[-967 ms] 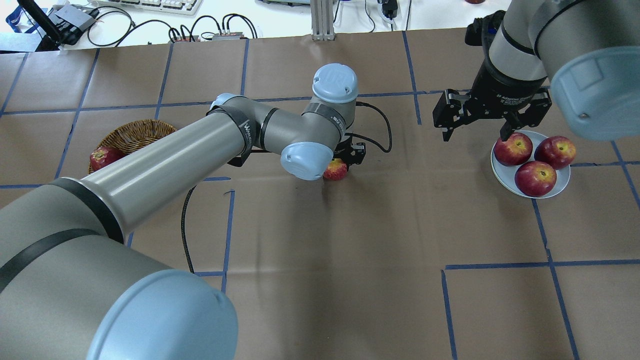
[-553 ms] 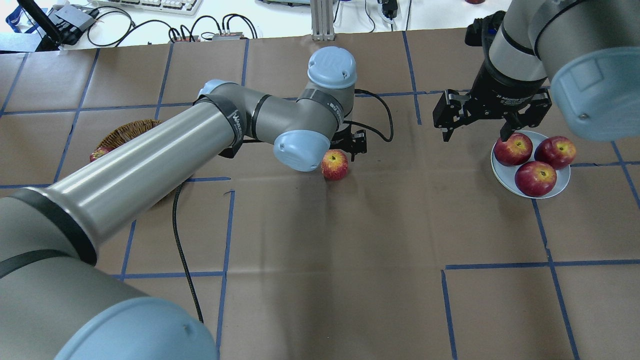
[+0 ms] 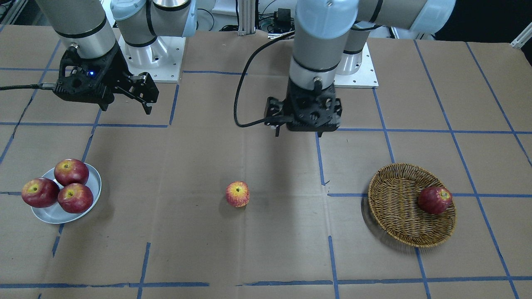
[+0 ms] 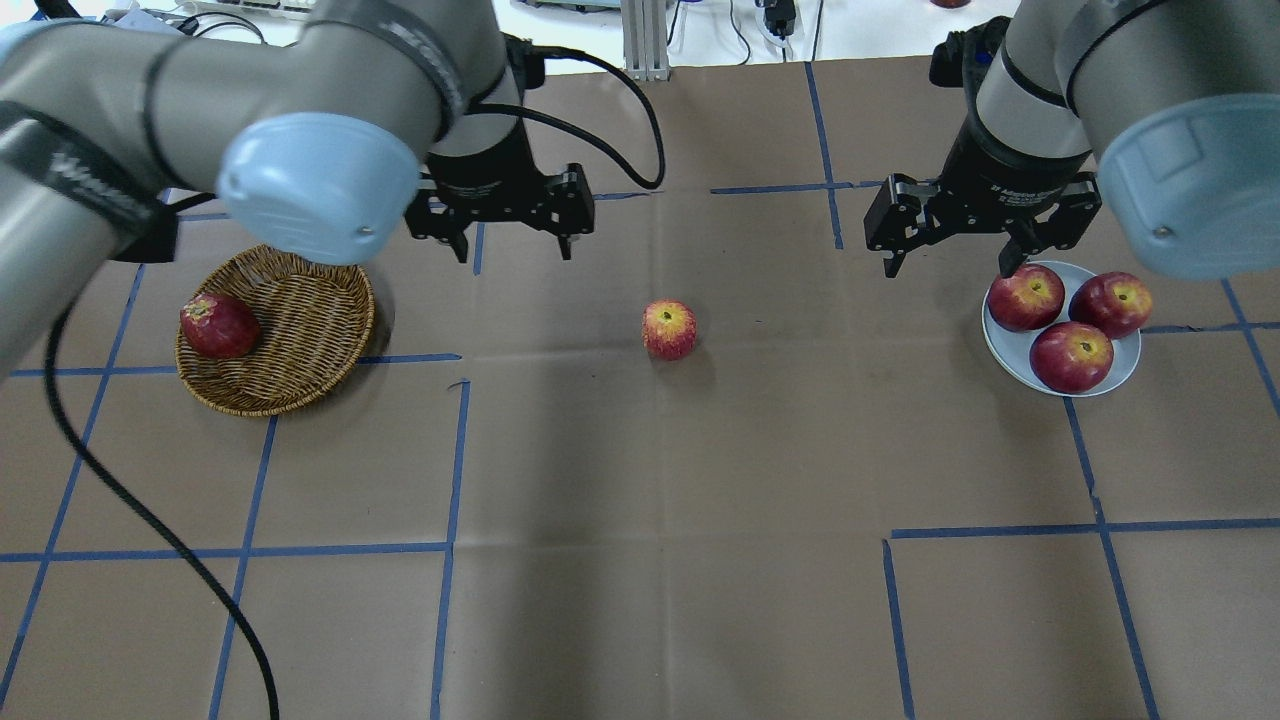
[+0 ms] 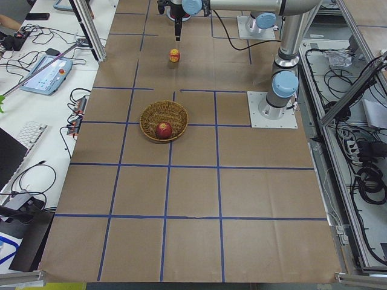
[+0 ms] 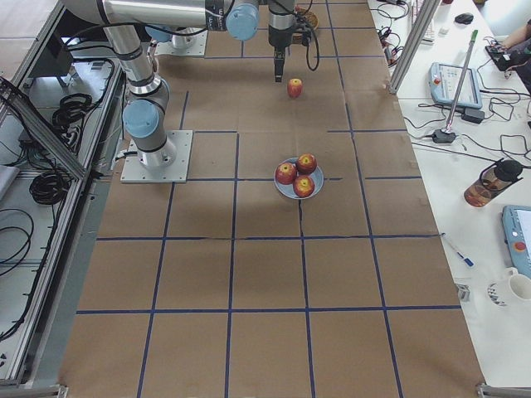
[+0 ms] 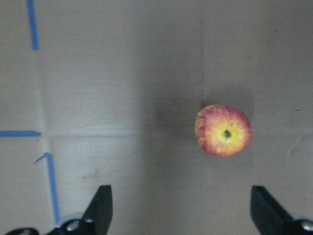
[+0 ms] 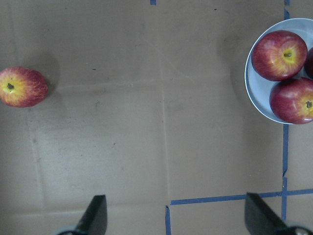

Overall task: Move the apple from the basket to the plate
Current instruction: 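Open the left gripper to set the apple on the table and withdraw, then move the right gripper over the apple while the left gripper lowers over the basket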

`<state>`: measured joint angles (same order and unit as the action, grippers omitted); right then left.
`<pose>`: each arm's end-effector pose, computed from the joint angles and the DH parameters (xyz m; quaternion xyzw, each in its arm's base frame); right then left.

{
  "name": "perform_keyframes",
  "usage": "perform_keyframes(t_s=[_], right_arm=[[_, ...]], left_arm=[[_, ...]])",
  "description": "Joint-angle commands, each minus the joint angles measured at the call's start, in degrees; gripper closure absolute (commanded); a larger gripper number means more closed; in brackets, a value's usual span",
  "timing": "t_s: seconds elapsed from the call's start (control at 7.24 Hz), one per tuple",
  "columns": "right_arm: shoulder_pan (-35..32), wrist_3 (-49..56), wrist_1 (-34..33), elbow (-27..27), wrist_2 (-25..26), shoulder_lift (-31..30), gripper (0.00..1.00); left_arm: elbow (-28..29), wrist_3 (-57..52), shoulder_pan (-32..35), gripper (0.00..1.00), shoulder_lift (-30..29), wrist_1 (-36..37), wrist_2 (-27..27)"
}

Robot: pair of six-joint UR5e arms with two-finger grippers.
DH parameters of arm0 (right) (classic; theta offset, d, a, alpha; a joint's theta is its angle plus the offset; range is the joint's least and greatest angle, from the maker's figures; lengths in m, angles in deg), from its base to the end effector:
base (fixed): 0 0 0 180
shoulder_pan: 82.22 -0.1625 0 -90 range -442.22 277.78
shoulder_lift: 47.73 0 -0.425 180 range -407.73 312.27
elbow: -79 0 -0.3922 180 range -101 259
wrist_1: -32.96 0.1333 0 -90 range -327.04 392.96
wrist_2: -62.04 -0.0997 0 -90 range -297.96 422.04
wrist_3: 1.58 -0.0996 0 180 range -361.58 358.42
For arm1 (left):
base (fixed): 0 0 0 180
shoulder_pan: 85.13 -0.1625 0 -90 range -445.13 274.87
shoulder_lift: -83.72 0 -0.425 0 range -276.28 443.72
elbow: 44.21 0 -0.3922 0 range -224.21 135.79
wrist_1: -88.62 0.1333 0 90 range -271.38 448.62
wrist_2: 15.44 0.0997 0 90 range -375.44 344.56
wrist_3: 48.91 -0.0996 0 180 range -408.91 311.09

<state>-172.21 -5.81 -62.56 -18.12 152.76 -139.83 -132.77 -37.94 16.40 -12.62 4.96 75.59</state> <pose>0.1320 -0.4757 0.4542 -0.0370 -0.9993 0.0046 0.0061 -0.2368 -0.5027 0.4544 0.0048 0.9999 -0.0141 0.0064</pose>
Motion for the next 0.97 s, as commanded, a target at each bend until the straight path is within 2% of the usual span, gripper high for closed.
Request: perform_keyframes(t_s=[0.0, 0.14, 0.28, 0.55, 0.83], right_arm=[[-1.0, -2.5, -2.7, 0.4, -0.7, 2.3, 0.0], [-3.7, -5.5, -4.7, 0.4, -0.7, 3.7, 0.0], [-7.6, -8.7, -8.9, 0.7, -0.2, 6.6, 0.0], [-14.8, -16.3, -17.3, 0.7, 0.1, 12.6, 0.0], [-19.0, -21.3, -24.4, 0.7, 1.6, 19.0, 0.0]], left_arm=[[-2.7, -8.7, -5.1, 0.01, 10.8, -8.3, 0.4], [-5.0, -9.2, -6.0, 0.01, 15.6, -10.8, 0.3], [-7.1, -10.3, -8.2, 0.01, 17.8, -10.4, -0.1], [-8.0, -10.4, -9.4, 0.01, 17.1, -10.5, 0.2], [-8.1, -10.4, -9.5, 0.01, 18.0, -10.9, 0.3]])
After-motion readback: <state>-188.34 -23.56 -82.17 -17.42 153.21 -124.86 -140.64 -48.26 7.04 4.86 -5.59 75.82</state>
